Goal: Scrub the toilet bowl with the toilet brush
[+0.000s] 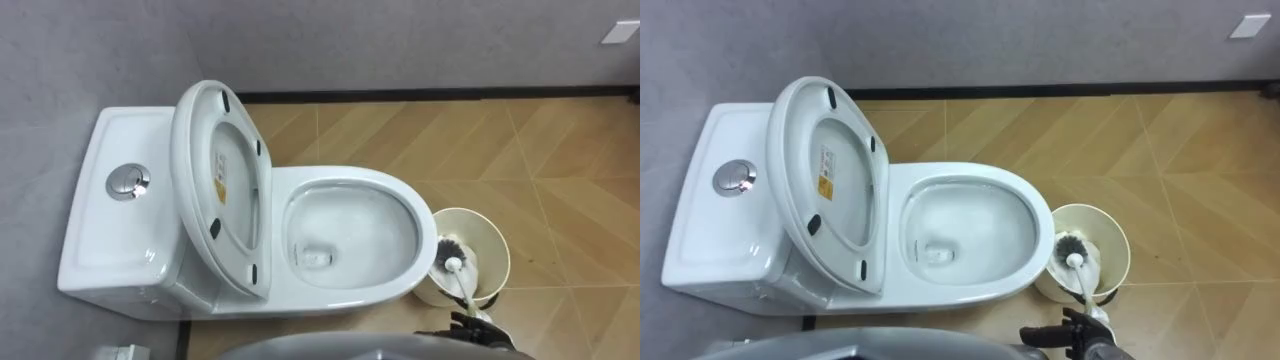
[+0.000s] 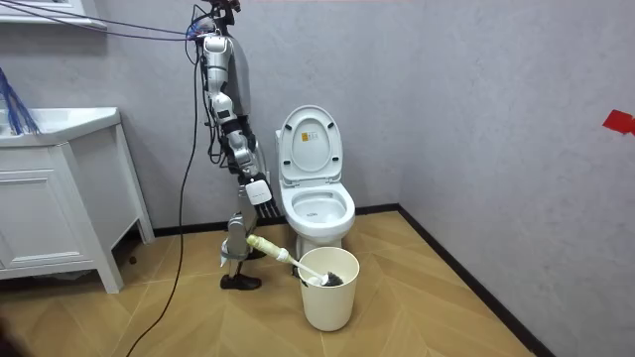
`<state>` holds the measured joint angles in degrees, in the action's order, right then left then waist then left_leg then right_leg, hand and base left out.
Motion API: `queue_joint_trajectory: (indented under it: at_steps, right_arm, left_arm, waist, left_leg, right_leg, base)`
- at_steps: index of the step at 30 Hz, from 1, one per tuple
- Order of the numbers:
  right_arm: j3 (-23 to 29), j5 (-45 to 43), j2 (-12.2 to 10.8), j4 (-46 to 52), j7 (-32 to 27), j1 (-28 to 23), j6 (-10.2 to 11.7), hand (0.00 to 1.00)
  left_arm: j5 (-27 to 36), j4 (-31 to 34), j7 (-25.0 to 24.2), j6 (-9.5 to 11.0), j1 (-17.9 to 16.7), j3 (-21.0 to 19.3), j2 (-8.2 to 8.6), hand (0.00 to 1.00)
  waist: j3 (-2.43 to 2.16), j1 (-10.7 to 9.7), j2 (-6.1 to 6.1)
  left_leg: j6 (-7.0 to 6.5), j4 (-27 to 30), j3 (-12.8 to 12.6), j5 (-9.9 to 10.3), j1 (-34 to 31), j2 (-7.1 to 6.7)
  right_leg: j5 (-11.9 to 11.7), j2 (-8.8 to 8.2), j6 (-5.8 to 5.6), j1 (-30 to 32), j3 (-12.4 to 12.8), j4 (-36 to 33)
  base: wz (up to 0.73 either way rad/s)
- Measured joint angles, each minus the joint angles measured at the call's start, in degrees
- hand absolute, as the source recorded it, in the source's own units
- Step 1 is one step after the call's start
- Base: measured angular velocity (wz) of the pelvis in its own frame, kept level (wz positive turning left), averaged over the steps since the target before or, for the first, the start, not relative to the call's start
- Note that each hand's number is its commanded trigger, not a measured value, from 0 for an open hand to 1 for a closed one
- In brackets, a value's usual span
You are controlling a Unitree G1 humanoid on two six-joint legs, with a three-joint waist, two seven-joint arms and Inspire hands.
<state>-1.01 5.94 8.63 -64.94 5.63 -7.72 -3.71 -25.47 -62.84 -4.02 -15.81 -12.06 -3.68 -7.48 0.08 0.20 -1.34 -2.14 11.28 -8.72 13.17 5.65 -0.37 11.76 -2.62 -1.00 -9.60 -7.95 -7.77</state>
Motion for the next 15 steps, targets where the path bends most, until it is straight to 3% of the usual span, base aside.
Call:
queue_joint_trajectory:
  at_steps: [15]
  right_arm:
    - [-0.2, -2.2, 0.0, 0.1, -3.0, 0.8, 0.1, 0.0]
  left_arm:
    - [0.0, 0.1, 0.1, 1.3, 0.4, 0.7, -0.03, 0.0]
  waist:
    - [0.13, 0.0, 0.25]
  left_leg:
    - [0.0, 0.1, 0.1, 0.0, 0.1, 0.1]
  right_leg:
    - [0.0, 0.08, 0.04, 0.0, 0.0, -0.1]
  base:
    - [0.0]
